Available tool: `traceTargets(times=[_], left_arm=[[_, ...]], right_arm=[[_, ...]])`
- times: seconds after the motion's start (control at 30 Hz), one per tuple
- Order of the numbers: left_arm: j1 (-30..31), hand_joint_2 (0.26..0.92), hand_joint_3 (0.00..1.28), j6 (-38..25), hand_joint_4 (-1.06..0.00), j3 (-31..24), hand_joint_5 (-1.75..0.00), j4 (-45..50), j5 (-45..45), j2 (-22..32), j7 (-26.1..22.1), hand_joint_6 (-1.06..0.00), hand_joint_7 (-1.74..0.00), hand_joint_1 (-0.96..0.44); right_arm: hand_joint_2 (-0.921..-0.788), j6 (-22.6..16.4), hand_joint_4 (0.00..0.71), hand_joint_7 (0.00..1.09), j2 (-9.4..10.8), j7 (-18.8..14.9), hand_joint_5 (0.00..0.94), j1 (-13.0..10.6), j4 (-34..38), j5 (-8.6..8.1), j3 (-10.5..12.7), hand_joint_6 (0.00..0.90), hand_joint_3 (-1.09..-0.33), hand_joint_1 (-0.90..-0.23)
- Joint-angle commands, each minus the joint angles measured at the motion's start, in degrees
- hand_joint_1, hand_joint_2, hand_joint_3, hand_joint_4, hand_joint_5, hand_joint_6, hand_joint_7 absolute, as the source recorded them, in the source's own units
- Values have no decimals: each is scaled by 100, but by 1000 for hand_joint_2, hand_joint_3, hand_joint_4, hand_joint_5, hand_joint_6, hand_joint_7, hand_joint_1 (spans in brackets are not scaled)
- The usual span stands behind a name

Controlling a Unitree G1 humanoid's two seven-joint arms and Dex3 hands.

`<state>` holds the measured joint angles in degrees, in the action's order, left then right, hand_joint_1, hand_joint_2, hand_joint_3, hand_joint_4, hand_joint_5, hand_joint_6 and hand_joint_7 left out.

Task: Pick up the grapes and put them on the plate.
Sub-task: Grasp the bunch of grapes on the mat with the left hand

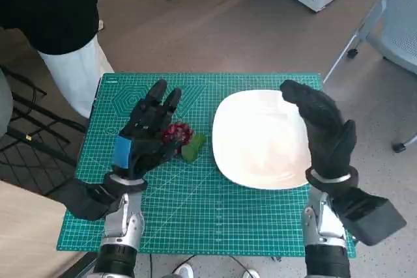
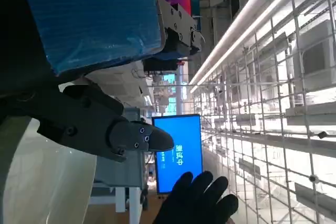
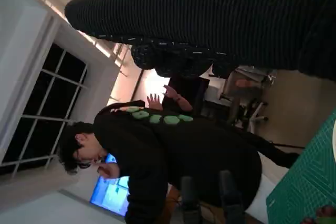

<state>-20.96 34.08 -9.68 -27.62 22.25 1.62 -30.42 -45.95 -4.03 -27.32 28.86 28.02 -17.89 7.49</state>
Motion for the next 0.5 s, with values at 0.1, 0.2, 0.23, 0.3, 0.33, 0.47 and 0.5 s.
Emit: traceTargets(times=[0.1,0.2,0.23,0.3,0.33,0.47,0.5], left_arm=[[178,921,245,-102,-332,36,-2,283,60,-42,-19,-408,-3,-351],[243,921,243,-164,-334,43,-3,424,82,-41,-11,-412,-5,-359],[257,921,243,-182,-334,44,-3,457,85,-41,-6,-413,-5,-361],[281,921,243,-204,-335,44,-3,509,74,-40,12,-413,-5,-363],[293,921,243,-210,-335,44,-3,534,64,-39,24,-413,-5,-364],[338,921,243,-221,-335,45,-2,616,11,-21,68,-413,-5,-369],[350,921,244,-222,-335,45,-2,637,-3,-10,78,-413,-5,-370]], right_arm=[[-921,35,365,517,19,-36,0,-101,86,-8,-22,14,-709,-692],[-921,58,364,521,15,-70,0,-121,75,-14,-51,11,-712,-692],[-921,66,364,522,19,-69,0,-132,61,-9,-62,11,-712,-692],[-921,79,364,524,28,-62,0,-160,29,3,-86,9,-713,-691],[-921,85,364,525,33,-56,0,-177,11,9,-99,9,-714,-690],[-921,110,364,529,44,-36,0,-235,-55,26,-141,7,-714,-689],[-921,119,364,530,45,-32,0,-248,-69,27,-148,6,-714,-689]])
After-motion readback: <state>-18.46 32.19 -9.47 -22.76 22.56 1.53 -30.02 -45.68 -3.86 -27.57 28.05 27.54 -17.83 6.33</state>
